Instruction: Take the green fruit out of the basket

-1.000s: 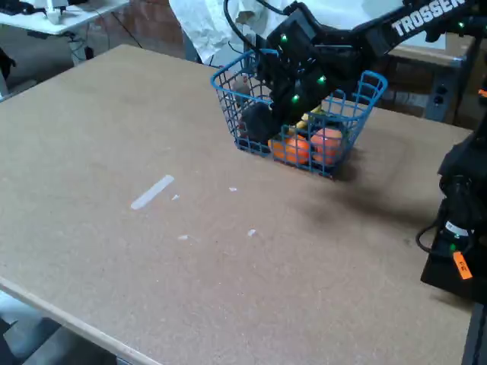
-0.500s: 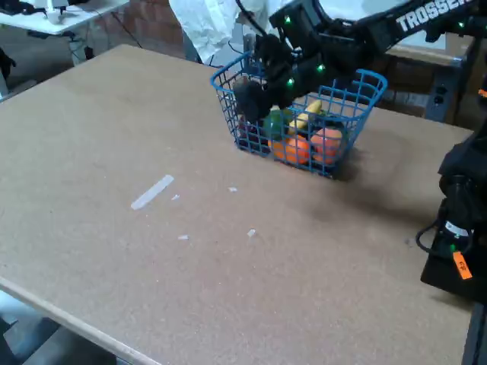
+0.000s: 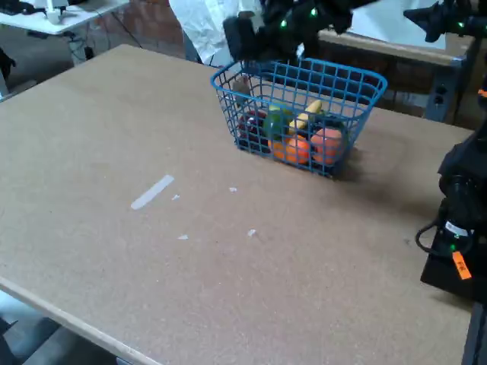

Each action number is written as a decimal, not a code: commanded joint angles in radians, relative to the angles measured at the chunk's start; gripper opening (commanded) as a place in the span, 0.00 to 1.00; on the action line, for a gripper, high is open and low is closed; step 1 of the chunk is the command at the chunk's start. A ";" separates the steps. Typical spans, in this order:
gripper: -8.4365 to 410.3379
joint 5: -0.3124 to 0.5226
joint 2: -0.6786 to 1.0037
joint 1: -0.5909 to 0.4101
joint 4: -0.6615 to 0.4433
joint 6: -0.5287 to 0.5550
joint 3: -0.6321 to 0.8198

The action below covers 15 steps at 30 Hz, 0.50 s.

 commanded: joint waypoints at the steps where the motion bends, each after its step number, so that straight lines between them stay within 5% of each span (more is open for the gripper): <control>1: 0.55 0.077 0.000 -0.036 -0.128 0.180 0.086; 5: 0.55 0.102 0.000 -0.084 -0.198 0.328 0.134; 15: 0.55 0.113 0.024 -0.214 -0.212 0.416 0.135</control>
